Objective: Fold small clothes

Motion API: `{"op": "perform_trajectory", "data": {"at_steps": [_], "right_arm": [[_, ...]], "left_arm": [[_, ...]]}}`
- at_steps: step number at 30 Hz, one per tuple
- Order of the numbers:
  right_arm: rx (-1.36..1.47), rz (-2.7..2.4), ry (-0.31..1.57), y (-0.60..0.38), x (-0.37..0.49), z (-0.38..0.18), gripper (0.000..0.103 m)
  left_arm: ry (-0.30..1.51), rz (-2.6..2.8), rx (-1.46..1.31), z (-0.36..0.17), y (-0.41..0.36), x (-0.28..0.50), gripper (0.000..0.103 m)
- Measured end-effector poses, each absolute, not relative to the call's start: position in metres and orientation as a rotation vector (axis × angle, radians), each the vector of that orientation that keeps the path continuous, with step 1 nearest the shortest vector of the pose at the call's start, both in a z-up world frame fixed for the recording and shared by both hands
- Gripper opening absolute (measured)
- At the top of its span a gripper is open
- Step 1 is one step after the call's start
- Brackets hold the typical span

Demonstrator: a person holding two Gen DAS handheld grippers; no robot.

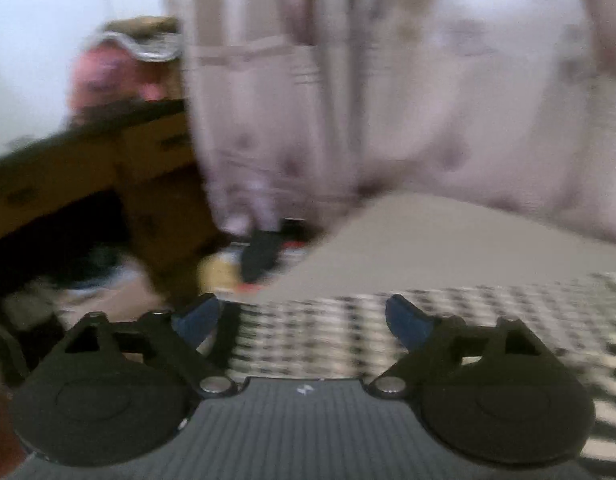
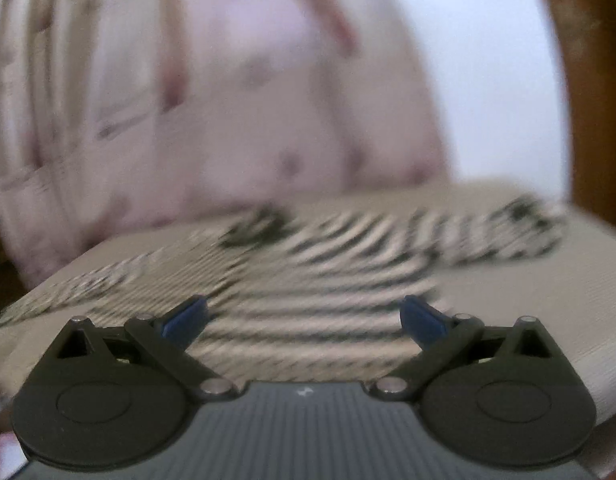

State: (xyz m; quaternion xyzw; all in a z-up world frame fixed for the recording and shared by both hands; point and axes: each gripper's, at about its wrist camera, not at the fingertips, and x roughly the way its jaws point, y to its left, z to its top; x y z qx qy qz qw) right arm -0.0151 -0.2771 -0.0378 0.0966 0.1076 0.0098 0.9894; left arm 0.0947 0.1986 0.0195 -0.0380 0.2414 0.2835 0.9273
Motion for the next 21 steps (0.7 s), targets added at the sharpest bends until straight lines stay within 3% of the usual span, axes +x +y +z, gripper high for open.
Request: {"op": "perform_trajectory", "data": {"at_steps": [9, 15, 17, 21], "right_arm": [[-0.057, -0.291, 0.219, -0.383, 0.057, -0.024, 0.103], [-0.365, -0.396, 0.313, -0.406, 0.154, -0.026, 0.102], [-0.423, -0.423, 0.363, -0.415, 0.185, -0.03, 0.084], [-0.444, -0.46, 0.481, -0.439, 0.233, -0.042, 0.059]], "left_arm": [[0.578, 0.052, -0.151, -0.018, 0.033, 0.117, 0.093], [0.536, -0.03, 0.033, -0.05, -0.04, 0.121, 0.093], [0.526, -0.041, 0.086, -0.056, -0.046, 0.12, 0.094], [0.542, -0.049, 0.106, -0.061, -0.051, 0.126, 0.101]]}}
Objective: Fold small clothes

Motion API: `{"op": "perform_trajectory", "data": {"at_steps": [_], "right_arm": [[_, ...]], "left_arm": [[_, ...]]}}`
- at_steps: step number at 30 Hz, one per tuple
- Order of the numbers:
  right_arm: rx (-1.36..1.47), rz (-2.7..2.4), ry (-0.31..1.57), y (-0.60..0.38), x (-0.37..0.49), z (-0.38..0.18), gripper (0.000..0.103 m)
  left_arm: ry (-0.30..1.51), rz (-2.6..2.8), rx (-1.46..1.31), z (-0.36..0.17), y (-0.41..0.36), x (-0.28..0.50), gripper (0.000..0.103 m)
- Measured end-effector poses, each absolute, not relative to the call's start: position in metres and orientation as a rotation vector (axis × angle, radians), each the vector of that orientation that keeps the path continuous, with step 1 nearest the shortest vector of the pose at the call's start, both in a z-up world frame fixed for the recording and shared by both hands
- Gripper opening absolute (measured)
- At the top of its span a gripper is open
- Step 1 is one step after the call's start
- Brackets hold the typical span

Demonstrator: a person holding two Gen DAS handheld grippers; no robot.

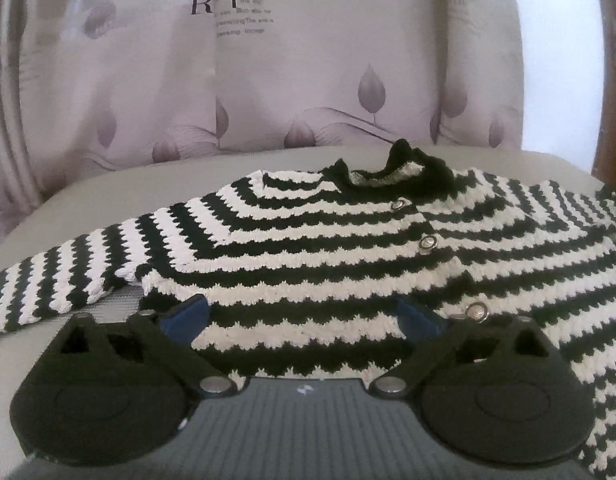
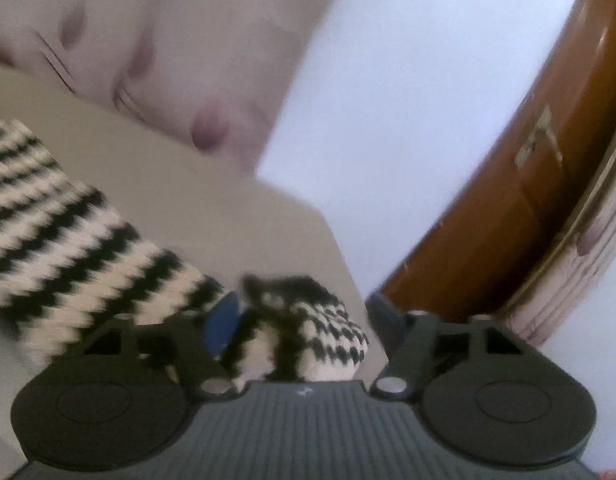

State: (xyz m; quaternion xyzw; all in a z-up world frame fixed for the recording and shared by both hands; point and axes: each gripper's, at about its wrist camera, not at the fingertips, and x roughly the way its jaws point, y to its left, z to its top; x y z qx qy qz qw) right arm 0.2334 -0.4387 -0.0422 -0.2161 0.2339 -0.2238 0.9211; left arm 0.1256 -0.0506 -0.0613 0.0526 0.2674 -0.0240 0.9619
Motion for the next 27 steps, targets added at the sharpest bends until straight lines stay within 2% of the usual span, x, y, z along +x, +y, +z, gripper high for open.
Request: {"op": "perform_trajectory", "data": {"at_steps": [3, 5, 9, 14, 19, 20, 24, 25, 26, 27], "right_arm": [[-0.405, -0.448, 0.591, -0.464, 0.255, -0.055, 0.048], [-0.356, -0.47, 0.584, -0.479, 0.253, -0.055, 0.035], [0.099, -0.549, 0.44, -0.546, 0.197, -0.038, 0.028], [0.612, -0.535, 0.311, -0.594, 0.108, -0.062, 0.027], [1.185, -0.417, 0.143, -0.633, 0.039, -0.124, 0.028], [1.221, -0.426, 0.143, -0.637, 0.03, -0.13, 0.028], [0.908, -0.521, 0.185, -0.625, 0.012, -0.105, 0.029], [0.832, -0.534, 0.193, -0.619, 0.013, -0.098, 0.035], [0.735, -0.549, 0.202, -0.612, 0.015, -0.089, 0.053], [0.59, -0.57, 0.219, -0.6, 0.026, -0.081, 0.067]], "left_arm": [[0.57, -0.05, 0.097, -0.064, -0.05, 0.132, 0.101], [0.587, -0.048, 0.077, -0.065, -0.046, 0.134, 0.102], [0.637, -0.032, 0.008, -0.069, -0.037, 0.142, 0.103], [0.656, -0.007, -0.101, -0.072, -0.022, 0.145, 0.103], [0.657, 0.002, -0.065, -0.073, -0.027, 0.145, 0.103], [0.657, 0.005, -0.054, -0.073, -0.028, 0.146, 0.103], [0.665, 0.009, -0.037, -0.075, -0.03, 0.146, 0.103], [0.667, 0.011, -0.036, -0.076, -0.029, 0.147, 0.103], [0.67, 0.011, -0.034, -0.076, -0.03, 0.148, 0.103], [0.67, 0.011, -0.031, -0.077, -0.029, 0.148, 0.103]]}}
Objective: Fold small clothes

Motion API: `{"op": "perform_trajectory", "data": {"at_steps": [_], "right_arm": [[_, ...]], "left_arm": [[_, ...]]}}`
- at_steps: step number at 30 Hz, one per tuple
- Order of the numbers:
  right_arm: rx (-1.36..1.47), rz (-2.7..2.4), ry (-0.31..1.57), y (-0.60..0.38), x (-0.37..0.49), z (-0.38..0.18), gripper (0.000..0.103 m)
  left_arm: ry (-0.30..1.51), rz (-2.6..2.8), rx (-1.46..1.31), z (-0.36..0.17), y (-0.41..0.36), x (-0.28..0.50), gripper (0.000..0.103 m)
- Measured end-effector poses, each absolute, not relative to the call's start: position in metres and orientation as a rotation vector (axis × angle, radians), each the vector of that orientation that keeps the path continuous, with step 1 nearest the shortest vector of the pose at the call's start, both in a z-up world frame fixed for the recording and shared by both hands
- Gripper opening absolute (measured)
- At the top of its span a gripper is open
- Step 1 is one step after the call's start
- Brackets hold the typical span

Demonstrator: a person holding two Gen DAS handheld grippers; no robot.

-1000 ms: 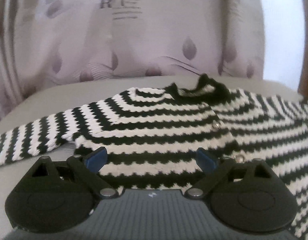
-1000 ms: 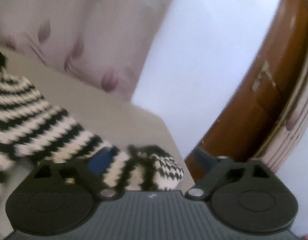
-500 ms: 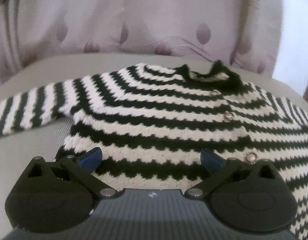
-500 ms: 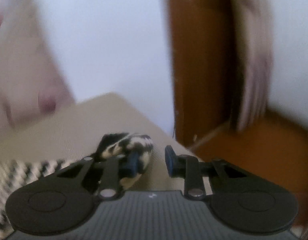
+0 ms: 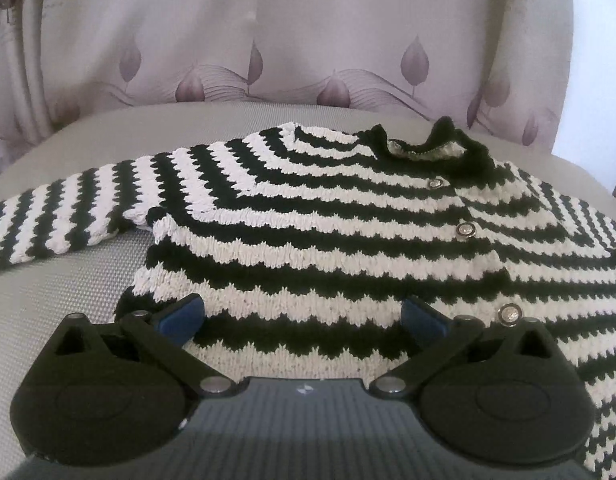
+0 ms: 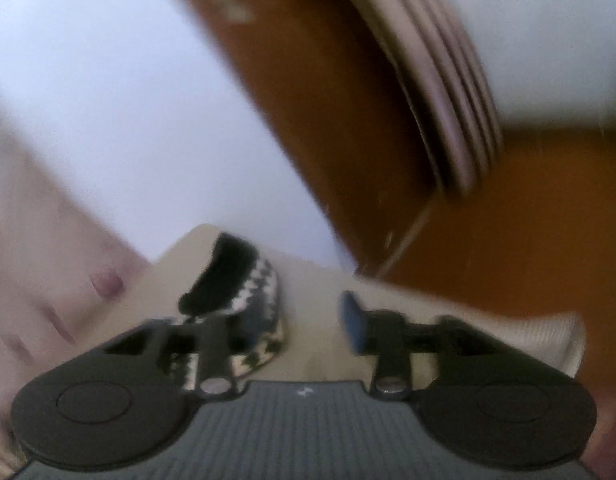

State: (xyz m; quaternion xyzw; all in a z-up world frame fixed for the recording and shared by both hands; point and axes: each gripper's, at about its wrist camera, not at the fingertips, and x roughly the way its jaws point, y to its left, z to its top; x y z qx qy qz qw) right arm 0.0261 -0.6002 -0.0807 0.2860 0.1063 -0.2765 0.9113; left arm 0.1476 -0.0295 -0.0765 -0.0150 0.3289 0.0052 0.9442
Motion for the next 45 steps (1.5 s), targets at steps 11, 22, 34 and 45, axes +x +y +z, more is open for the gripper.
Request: {"op": "perform_trajectory", "data": {"at_steps": [11, 22, 34, 45], "right_arm": [[-0.172, -0.619, 0.479, -0.539, 0.149, -0.083, 0.097], [0.773, -0.724, 0.1, -0.629, -0.029, -0.088, 0.098], [0.358, -0.135, 0.08, -0.456, -0.014, -0.066, 0.098], [0.0, 0.227, 0.296, -0.375, 0.223, 0.02, 0.097]], "left_arm": [[0.681, 0.012, 0.002, -0.079, -0.03, 0.148, 0.103], [0.672, 0.004, -0.027, -0.078, -0.028, 0.146, 0.103], [0.514, -0.03, -0.01, -0.055, -0.023, 0.122, 0.103], [0.385, -0.014, -0.063, -0.023, -0.018, 0.206, 0.103]]}}
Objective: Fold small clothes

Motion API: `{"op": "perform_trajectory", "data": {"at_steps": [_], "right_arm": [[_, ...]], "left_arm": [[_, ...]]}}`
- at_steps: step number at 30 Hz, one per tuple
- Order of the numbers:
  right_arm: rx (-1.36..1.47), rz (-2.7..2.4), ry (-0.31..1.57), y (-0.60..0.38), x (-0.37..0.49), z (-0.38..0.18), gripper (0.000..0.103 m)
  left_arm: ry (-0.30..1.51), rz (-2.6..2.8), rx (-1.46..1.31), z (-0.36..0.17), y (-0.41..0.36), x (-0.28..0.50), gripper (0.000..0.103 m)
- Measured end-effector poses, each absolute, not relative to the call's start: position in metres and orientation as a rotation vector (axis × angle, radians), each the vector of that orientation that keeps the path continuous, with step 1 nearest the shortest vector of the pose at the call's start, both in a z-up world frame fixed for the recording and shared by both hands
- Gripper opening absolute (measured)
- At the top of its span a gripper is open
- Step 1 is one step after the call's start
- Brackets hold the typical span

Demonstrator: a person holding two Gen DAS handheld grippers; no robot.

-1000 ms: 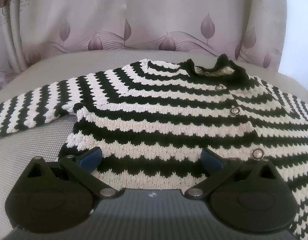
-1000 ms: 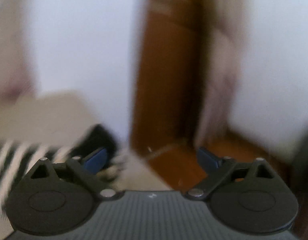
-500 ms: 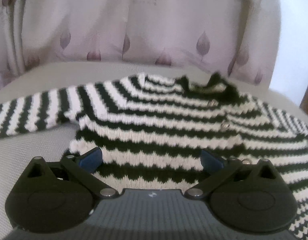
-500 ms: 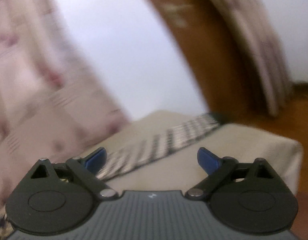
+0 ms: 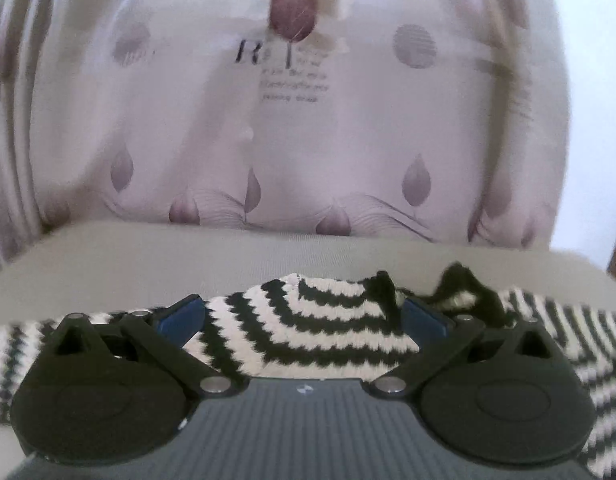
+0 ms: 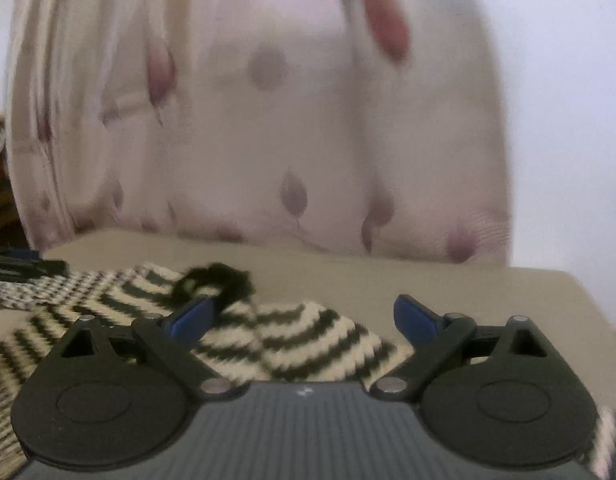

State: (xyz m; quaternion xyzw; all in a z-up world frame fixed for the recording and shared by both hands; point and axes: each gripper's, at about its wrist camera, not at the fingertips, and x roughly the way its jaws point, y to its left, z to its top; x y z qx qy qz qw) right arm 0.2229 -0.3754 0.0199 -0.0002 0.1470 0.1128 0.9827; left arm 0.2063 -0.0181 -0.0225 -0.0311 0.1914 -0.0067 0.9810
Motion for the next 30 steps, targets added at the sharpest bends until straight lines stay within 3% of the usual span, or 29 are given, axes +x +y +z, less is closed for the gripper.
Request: {"op": "perform_trajectory", "data": {"at_steps": [7, 9, 11, 13, 14, 17, 22, 24, 30], "right_arm": [[-0.216, 0.365, 0.529, -0.347, 0.355, -0.004, 0.097], [-0.266, 0.407, 0.577, -0.342, 0.378, -0.014, 0.092], [-0.294, 0.46, 0.639, -0.336, 0.396, -0.024, 0.076], [-0.311, 0.51, 0.656, -0.328, 0.404, -0.029, 0.072], [-0.296, 0.54, 0.674, -0.325, 0.406, -0.028, 0.059], [-0.358, 0.563, 0.65, -0.307, 0.395, -0.026, 0.038], [-0.537, 0.426, 0.558, -0.286, 0.367, -0.026, 0.023], [-0.625, 0.331, 0.504, -0.288, 0.364, -0.028, 0.022], [-0.474, 0.198, 0.495, -0.323, 0.387, -0.033, 0.021]], "left_arm": [[0.493, -0.039, -0.137, -0.064, -0.022, 0.233, 0.103], [0.49, -0.063, -0.148, -0.065, -0.021, 0.233, 0.103], [0.492, -0.07, -0.137, -0.067, -0.023, 0.232, 0.103], [0.511, -0.079, -0.131, -0.068, -0.025, 0.234, 0.103], [0.521, -0.079, -0.134, -0.069, -0.024, 0.235, 0.103], [0.552, -0.06, -0.168, -0.071, -0.02, 0.239, 0.103], [0.567, -0.046, -0.237, -0.073, -0.01, 0.24, 0.103], [0.568, -0.039, -0.224, -0.073, -0.012, 0.24, 0.103], [0.571, -0.027, -0.21, -0.073, -0.013, 0.241, 0.103]]}}
